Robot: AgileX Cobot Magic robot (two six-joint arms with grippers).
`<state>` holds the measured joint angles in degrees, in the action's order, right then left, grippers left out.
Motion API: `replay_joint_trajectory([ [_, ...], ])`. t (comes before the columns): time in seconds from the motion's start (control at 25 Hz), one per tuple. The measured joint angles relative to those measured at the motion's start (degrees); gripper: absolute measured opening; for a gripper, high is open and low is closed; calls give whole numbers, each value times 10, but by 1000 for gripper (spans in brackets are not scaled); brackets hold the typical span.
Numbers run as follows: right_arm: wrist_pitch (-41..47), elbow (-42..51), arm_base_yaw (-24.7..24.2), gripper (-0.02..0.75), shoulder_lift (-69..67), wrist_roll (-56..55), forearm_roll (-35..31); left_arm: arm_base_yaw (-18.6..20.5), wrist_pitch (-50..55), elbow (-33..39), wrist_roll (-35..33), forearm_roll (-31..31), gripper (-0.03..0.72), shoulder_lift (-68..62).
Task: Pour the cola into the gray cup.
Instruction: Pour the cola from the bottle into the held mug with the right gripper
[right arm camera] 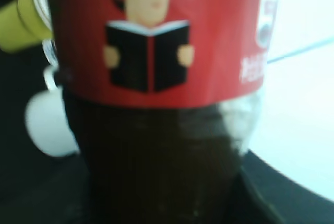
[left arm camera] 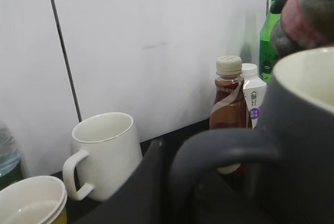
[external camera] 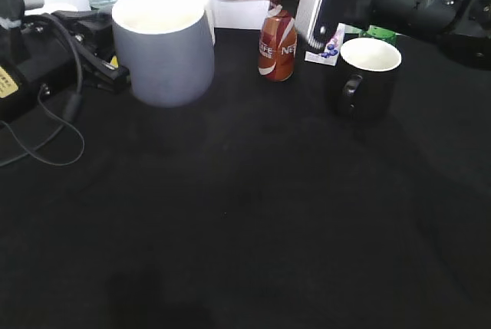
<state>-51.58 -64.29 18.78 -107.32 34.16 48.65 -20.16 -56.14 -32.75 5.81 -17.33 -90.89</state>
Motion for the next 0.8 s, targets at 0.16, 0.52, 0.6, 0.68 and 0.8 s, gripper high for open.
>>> replay_joint_trajectory([
  [0.16,-1,0,0,385,0,94,-34,0,8,0,-1,-21,51,0],
  [0.52,-18,0,0,385,0,196,-68,0,76,0,-30,-17,51,0],
  [0.6,-18,0,0,385,0,210,-71,0,76,0,-32,-16,51,0],
  [0.68,-18,0,0,385,0,222,-77,0,75,0,-32,-16,51,0],
  [0.8,-18,0,0,385,0,222,-80,0,72,0,-32,-16,51,0],
])
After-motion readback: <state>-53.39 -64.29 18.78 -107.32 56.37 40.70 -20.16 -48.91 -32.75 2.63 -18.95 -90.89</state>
